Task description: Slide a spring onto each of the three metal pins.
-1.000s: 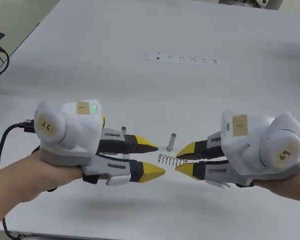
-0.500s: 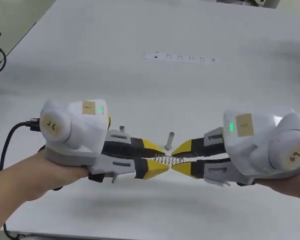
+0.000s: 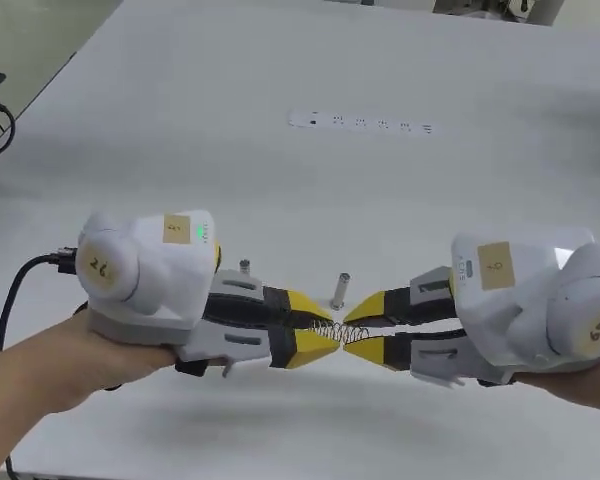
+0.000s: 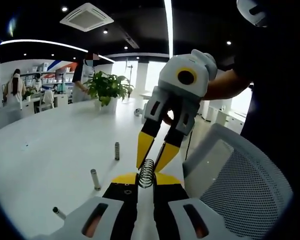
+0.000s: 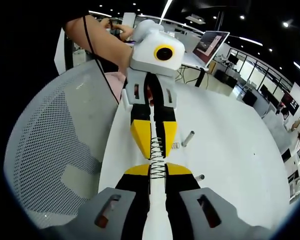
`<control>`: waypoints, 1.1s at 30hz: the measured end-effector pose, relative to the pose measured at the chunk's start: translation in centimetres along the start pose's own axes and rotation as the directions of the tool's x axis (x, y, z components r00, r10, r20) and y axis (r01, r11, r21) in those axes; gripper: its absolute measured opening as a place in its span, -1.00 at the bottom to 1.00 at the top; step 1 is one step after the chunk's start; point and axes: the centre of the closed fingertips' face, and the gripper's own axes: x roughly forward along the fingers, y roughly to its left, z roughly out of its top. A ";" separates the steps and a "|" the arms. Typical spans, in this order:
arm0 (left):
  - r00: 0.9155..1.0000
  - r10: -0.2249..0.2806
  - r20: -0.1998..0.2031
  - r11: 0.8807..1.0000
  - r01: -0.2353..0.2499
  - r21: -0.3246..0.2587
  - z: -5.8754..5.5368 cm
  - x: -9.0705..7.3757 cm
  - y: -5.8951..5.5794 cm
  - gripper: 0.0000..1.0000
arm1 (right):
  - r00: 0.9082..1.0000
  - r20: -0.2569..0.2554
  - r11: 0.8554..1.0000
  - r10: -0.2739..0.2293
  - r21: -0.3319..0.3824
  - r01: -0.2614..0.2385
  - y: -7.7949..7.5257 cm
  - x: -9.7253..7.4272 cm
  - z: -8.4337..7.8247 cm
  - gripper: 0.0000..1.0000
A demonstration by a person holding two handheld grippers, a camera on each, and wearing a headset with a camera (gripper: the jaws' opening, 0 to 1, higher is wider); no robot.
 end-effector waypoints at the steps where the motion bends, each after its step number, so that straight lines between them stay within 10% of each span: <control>1: 1.000 -0.002 -0.002 1.000 0.002 0.002 0.0 0.0 0.0 -0.94 | 1.000 -0.002 1.000 0.003 0.003 -0.003 0.1 0.0 0.0 -0.85; 33: 0.999 -0.032 0.015 0.999 0.033 -0.027 0.1 -0.1 -0.2 -0.95 | 0.998 0.055 0.989 0.024 0.142 -0.032 0.0 -0.4 -0.6 -0.84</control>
